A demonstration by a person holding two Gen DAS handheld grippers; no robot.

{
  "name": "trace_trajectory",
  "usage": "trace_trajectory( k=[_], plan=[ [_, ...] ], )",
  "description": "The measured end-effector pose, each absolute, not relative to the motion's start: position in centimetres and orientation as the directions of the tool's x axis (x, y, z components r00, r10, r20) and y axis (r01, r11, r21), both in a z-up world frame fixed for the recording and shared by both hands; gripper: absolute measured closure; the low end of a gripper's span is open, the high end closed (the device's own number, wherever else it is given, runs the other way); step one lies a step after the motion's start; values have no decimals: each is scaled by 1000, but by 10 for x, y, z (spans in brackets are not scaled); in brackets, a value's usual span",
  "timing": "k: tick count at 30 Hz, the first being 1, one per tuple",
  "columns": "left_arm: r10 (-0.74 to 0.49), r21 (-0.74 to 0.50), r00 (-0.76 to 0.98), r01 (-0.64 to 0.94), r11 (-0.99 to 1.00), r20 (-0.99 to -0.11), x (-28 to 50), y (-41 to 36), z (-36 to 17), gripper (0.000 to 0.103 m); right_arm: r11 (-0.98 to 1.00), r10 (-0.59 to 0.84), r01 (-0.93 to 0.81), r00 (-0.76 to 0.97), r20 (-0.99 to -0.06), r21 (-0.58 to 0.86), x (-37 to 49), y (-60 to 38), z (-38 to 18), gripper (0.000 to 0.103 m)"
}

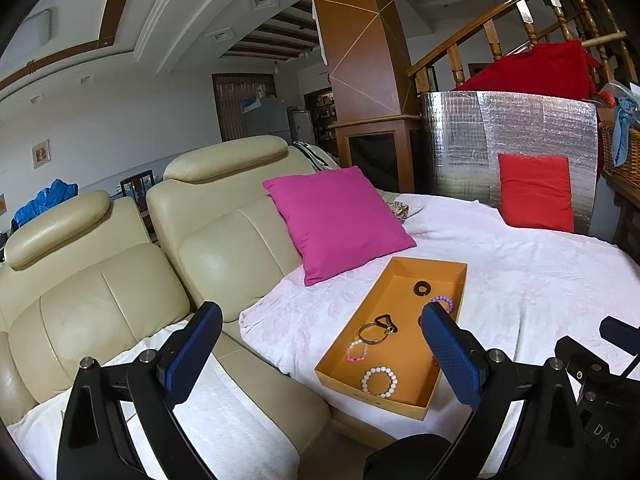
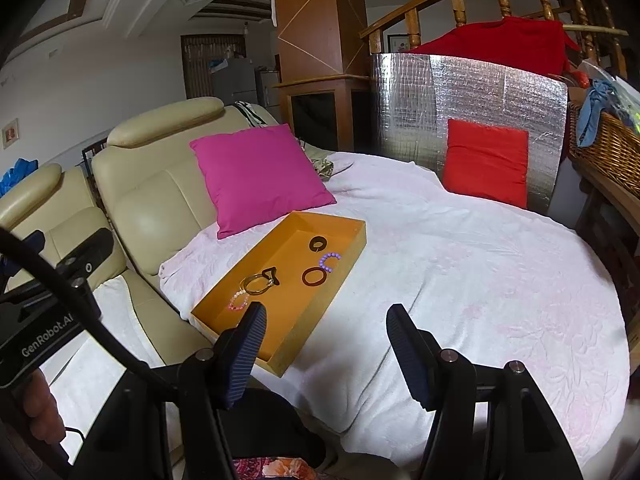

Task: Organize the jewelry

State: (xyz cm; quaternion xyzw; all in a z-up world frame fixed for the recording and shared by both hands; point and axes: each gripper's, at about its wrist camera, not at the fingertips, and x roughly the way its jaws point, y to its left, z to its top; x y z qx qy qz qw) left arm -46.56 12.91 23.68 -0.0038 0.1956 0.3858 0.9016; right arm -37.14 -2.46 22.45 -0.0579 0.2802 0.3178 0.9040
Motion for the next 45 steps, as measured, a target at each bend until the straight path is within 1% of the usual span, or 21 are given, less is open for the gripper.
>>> trace_trajectory(
  k=[20,45],
  plan=[
    [700,130,615,-710,692,-362,-469,145,235,4,788,543,-614,650,-531,55,-373,-14,234,37],
    [723,136,566,-743,656,-396,-448,176,228,4,756,558,-653,609,-564,43,-345,33,225,36]
  ],
)
